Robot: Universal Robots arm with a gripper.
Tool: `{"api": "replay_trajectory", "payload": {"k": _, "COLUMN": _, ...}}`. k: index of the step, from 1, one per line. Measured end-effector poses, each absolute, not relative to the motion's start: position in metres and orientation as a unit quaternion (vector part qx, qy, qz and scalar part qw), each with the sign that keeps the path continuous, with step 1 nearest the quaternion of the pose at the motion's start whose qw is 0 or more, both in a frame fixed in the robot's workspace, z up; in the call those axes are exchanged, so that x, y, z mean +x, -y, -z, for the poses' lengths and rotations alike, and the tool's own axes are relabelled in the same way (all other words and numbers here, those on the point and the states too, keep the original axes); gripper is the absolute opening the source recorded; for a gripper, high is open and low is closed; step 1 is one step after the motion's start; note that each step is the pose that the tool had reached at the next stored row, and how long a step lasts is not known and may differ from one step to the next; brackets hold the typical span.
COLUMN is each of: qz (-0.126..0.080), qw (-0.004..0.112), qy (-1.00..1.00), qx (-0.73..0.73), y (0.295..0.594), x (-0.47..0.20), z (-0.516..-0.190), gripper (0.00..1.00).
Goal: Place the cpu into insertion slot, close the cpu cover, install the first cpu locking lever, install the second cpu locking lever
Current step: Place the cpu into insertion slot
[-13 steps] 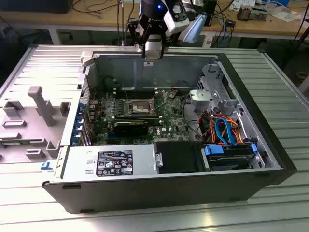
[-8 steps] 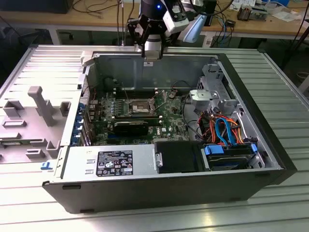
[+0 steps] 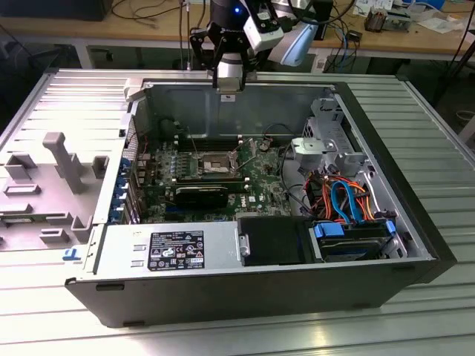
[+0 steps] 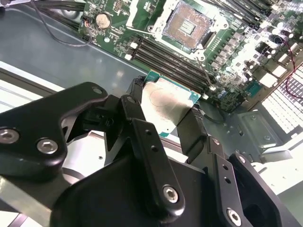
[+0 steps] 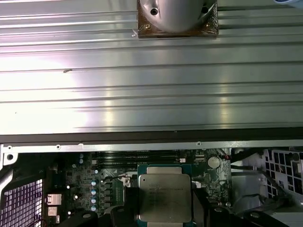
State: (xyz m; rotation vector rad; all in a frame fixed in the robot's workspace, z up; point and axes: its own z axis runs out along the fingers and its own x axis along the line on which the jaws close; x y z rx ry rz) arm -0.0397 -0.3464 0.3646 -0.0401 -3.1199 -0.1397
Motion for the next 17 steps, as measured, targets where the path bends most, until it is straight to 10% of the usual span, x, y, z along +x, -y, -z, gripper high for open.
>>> {"api": "replay_trajectory", "payload": {"k": 17, "qz": 0.045, "qw": 0.009, "qy": 0.999, "qx": -0.013, "y": 0.358, "x": -0.044, "z": -0.36, "gripper": 0.54}}
